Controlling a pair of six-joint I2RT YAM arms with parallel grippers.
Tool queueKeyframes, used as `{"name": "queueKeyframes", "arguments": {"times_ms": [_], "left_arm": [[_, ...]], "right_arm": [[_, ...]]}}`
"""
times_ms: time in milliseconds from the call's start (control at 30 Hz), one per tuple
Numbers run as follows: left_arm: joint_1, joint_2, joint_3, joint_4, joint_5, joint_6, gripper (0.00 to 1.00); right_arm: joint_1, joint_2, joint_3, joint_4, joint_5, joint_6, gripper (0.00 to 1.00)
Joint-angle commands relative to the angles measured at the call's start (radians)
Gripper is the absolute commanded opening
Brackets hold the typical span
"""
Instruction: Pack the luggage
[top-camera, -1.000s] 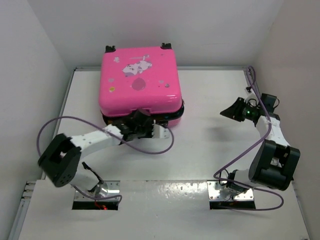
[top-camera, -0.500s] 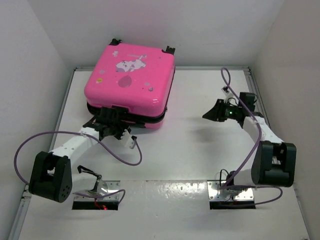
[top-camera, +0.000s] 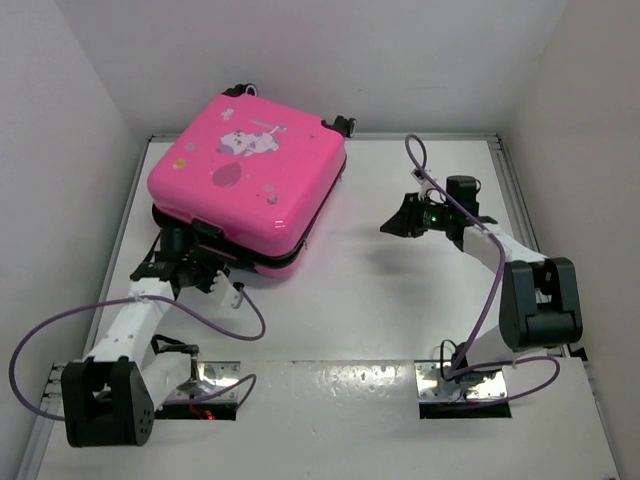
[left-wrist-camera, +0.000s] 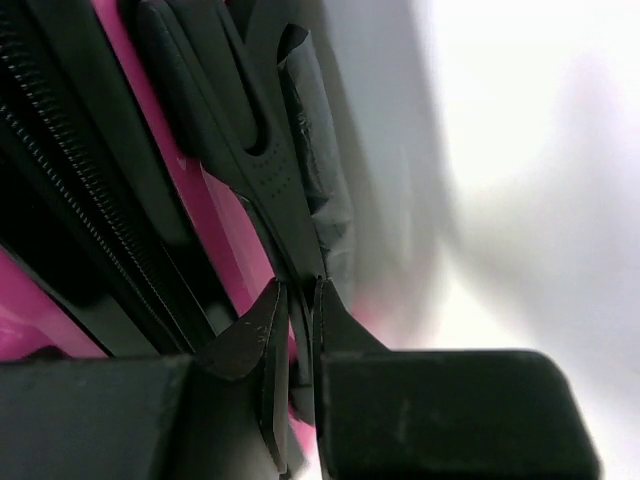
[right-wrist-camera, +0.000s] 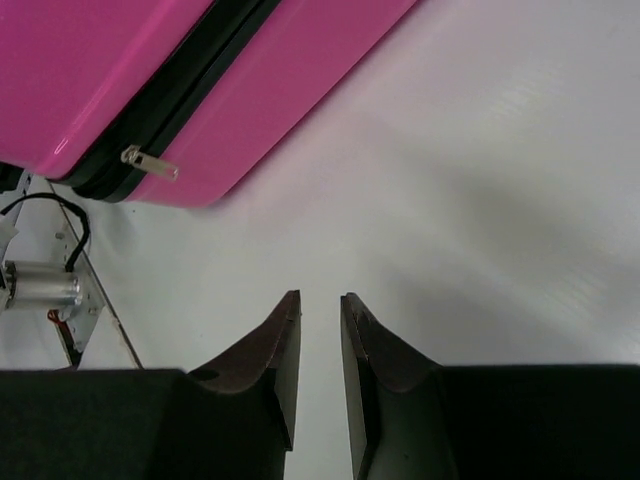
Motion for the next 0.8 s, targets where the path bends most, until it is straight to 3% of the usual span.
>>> {"name": "queueKeyframes", "arguments": {"times_ms": [0, 100, 200, 333, 367, 500, 633, 767], "left_arm": [[0.048, -0.100, -0.025, -0.276, 0.097, 0.256, 0.00], [0.116, -0.176, -0.025, -0.336, 0.168, 0.337, 0.00], [0.188, -0.228, -0.025, -0.311, 0.269, 0.295, 0.04], [0.238, -0.288, 0.005, -0.199, 0.419, 0.090, 0.34], [0.252, -0.289, 0.030, -0.182, 0.468, 0.048, 0.52], [0.277, -0.360, 0.100, -0.093, 0.566, -0.212, 0.99], [0.286, -0.411, 0.171, 0.117, 0.556, -0.588, 1.00], [0.286, -0.373, 0.335, 0.216, 0.484, -0.971, 1.00]], "right_arm": [[0.008, 0.005, 0.058, 0.073, 0.001, -0.016, 0.23], [0.009, 0.015, 0.082, 0.089, 0.013, -0.017, 0.23], [0.002, 0.031, 0.115, 0.137, 0.068, 0.015, 0.28], [-0.024, 0.103, 0.209, 0.236, 0.207, 0.090, 0.29], [-0.032, 0.120, 0.231, 0.245, 0.241, 0.146, 0.29], [-0.087, 0.297, 0.421, 0.225, 0.295, 0.264, 0.34], [-0.107, 0.437, 0.650, 0.153, 0.294, 0.351, 0.34], [-0.104, 0.496, 0.698, 0.110, 0.295, 0.346, 0.34]]}}
